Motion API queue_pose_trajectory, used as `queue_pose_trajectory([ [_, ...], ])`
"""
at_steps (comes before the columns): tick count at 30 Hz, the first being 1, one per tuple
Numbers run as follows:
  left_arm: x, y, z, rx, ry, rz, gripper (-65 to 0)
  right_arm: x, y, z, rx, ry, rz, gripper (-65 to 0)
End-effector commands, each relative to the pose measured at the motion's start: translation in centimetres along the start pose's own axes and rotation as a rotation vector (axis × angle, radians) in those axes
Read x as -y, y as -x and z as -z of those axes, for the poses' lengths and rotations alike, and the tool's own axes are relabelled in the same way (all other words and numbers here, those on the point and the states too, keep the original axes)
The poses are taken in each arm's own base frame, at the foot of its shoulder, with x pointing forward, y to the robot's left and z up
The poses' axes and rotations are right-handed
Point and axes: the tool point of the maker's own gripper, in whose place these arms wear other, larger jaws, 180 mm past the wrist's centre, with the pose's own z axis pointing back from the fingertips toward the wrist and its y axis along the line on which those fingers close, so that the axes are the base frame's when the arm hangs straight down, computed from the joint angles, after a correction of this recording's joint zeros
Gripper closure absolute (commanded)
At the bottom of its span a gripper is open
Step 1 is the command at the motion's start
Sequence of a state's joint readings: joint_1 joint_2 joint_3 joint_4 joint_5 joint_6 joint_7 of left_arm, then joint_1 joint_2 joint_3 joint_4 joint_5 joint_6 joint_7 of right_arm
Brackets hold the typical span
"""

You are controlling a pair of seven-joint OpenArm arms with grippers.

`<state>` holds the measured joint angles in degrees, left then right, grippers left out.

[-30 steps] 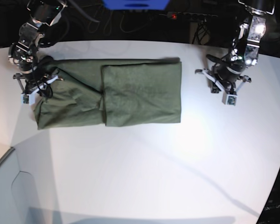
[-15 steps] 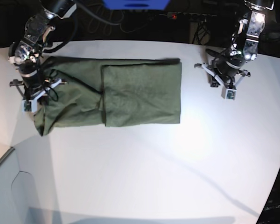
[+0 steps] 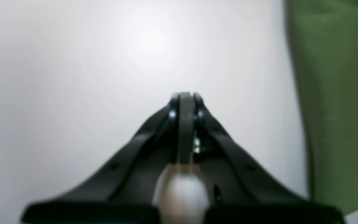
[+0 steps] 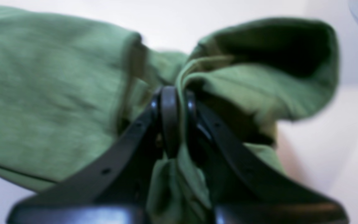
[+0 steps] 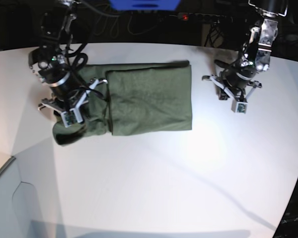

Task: Layout the t-shirt on the table in an organized manner, then fold the t-shirt properly
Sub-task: 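Grasp the shirt end with the right gripper and fold it over the bundle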

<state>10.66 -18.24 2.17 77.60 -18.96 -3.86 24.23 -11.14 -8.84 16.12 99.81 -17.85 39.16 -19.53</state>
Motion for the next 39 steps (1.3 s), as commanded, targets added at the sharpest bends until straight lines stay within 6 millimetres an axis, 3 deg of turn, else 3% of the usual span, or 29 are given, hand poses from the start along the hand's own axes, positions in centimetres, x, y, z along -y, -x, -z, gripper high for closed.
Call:
queue_pose_trajectory([
  [1, -0.7, -1.8, 0.1, 0.044, -0.014, 0.008, -0.1, -1.1, -2.3, -0.2, 0.078, -0.033, -0.017, 0.0],
  [8, 0.2, -1.3, 1.5, 0.021, -0.008, -0.033, -0.1, -8.3, -6.2, -0.3, 0.173, -0.214, -0.104, 0.0],
  [13, 0.1, -1.0, 1.6, 0.012, -0.01, -0.038, -0.1, -12.5, -7.8, -0.5, 0.217, -0.32, -0.143, 0.0],
  [17, 0.1, -0.9, 1.6, 0.01, -0.012, -0.034, -0.1, -15.8, -8.9, -0.9, 0.249, -0.406, -0.176, 0.0],
  [21, 0.1, -0.8, 1.6, 0.009, -0.01, -0.036, -0.1, -19.4, -8.2, -0.5, 0.231, -0.506, -0.198, 0.0],
  [31, 0.0, -0.7, 1.5, 0.007, -0.012, -0.041, -0.1, -20.8, -7.3, 2.6, 0.179, -0.541, -0.213, 0.0],
  [39, 0.5, -1.5, 0.3, 0.044, 0.002, -0.026, -0.1, -20.9, -7.1, 3.1, 0.165, -0.545, -0.217, 0.0],
])
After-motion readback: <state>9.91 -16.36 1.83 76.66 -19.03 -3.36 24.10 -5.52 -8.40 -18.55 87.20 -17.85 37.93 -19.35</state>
